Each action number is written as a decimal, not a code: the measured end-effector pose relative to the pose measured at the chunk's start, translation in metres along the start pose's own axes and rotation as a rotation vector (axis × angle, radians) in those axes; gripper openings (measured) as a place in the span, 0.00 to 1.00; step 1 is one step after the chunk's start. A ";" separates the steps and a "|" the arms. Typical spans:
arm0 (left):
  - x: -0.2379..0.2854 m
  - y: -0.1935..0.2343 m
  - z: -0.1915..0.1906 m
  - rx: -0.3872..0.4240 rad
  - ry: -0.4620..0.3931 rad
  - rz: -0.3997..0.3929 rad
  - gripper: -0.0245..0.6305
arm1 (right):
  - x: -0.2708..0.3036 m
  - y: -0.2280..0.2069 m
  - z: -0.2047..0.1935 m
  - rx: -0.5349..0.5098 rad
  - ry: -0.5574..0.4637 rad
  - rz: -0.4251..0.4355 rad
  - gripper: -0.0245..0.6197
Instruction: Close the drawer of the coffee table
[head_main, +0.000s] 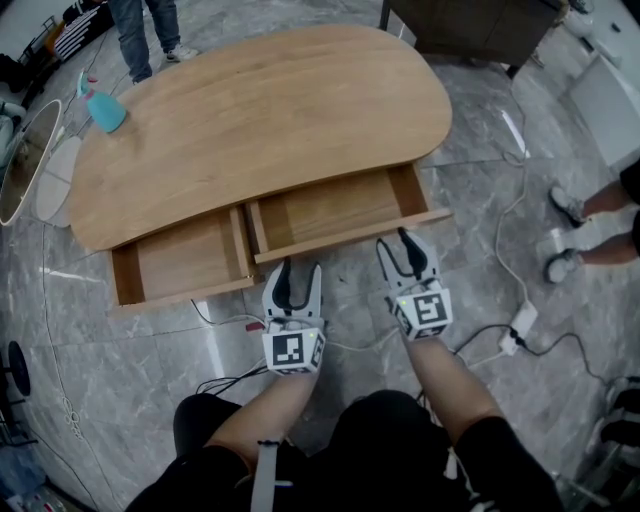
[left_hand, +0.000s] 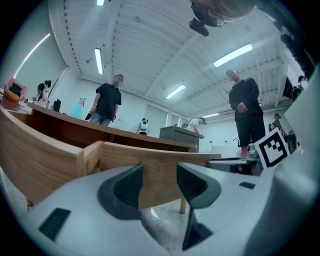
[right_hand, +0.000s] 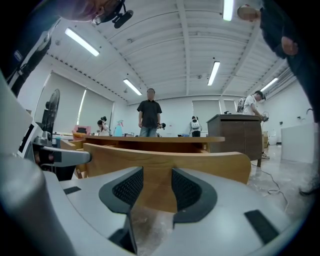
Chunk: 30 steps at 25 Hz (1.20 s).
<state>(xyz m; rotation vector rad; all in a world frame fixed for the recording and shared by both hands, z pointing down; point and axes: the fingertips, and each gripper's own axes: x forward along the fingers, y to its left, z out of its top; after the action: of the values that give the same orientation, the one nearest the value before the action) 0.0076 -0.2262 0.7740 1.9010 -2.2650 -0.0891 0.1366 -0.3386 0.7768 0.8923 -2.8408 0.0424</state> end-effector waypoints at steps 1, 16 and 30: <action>0.004 0.001 0.003 0.009 -0.011 0.006 0.34 | 0.004 -0.001 0.003 -0.004 -0.007 -0.004 0.30; 0.066 0.034 0.019 0.073 -0.038 0.084 0.34 | 0.070 -0.025 0.020 -0.054 0.002 -0.055 0.30; 0.111 0.061 0.025 0.133 -0.022 0.116 0.34 | 0.121 -0.046 0.018 -0.078 0.018 -0.090 0.30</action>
<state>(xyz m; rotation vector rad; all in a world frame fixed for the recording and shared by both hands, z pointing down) -0.0741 -0.3257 0.7702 1.8327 -2.4467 0.0577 0.0625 -0.4457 0.7774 0.9959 -2.7615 -0.0697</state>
